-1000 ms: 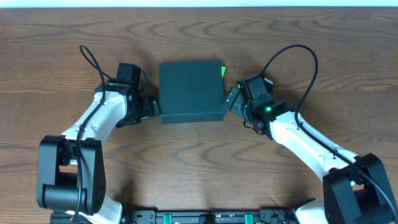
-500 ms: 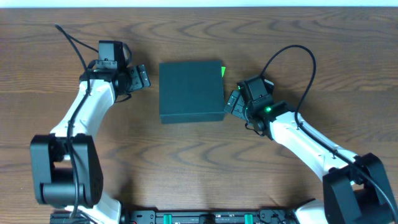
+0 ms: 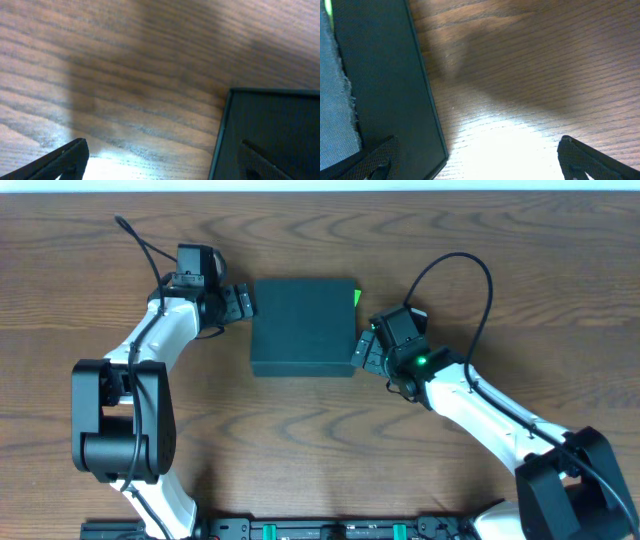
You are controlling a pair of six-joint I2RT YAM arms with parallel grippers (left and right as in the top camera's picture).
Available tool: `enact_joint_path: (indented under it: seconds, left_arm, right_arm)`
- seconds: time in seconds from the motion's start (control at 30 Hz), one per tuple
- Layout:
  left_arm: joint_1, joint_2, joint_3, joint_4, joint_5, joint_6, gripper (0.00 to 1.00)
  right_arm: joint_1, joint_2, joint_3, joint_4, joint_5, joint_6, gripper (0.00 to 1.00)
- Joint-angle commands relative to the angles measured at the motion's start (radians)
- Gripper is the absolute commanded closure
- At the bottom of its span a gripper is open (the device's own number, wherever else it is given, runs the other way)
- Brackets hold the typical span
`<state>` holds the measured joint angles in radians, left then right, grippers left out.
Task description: Pack container
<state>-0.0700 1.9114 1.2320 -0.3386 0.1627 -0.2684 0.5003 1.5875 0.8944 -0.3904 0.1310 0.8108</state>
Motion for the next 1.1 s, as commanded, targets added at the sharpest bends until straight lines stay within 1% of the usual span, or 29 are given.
enact_joint_path:
  seconds: [0.0,0.23,0.3,0.33,0.4,0.43,0.57,0.73,0.87,0.93,1.0,1.07]
  left_arm:
    - [-0.01,0.002,0.022,0.0,0.021,0.003,0.05]
    - [-0.009,0.002,0.022,-0.016,0.004,0.003,0.05]
    - [-0.009,-0.005,0.023,-0.026,-0.071,0.004,0.05]
    - [-0.009,-0.021,0.024,-0.029,-0.142,0.018,0.05]
    - [-0.006,-0.066,0.041,-0.052,-0.19,0.062,0.05]
    - [-0.003,-0.087,0.049,-0.063,-0.201,0.066,0.05]
    - [0.005,-0.224,0.085,-0.13,-0.198,0.09,0.05]
    - [0.004,-0.379,0.086,-0.281,-0.089,0.116,0.05]
    - [0.0,-0.504,0.078,-0.434,-0.043,0.135,0.05]
    - [-0.025,-0.6,0.032,-0.469,-0.04,0.139,0.05]
    - [-0.064,-0.702,-0.031,-0.472,-0.043,0.142,0.05]
    - [-0.117,-0.842,-0.114,-0.473,-0.072,0.108,0.05]
  right_arm:
    - [0.018,-0.003,-0.006,0.005,-0.007,-0.016,0.01]
    - [0.015,-0.003,-0.006,-0.004,0.037,-0.016,0.01]
    - [0.015,-0.005,-0.006,-0.01,0.065,-0.016,0.01]
    - [0.01,-0.014,-0.006,-0.01,0.076,-0.016,0.01]
    - [-0.002,-0.055,-0.002,-0.011,0.087,-0.037,0.01]
    - [-0.006,-0.077,-0.001,-0.011,0.093,-0.051,0.01]
    - [-0.02,-0.229,0.0,-0.049,0.167,-0.108,0.01]
    - [-0.02,-0.406,0.0,-0.198,0.187,-0.153,0.01]
    - [-0.016,-0.565,0.0,-0.297,0.187,-0.2,0.01]
    - [-0.003,-0.668,0.0,-0.342,0.187,-0.199,0.01]
    - [0.015,-0.763,0.0,-0.376,0.187,-0.199,0.01]
    - [0.04,-0.871,0.0,-0.415,0.187,-0.199,0.01]
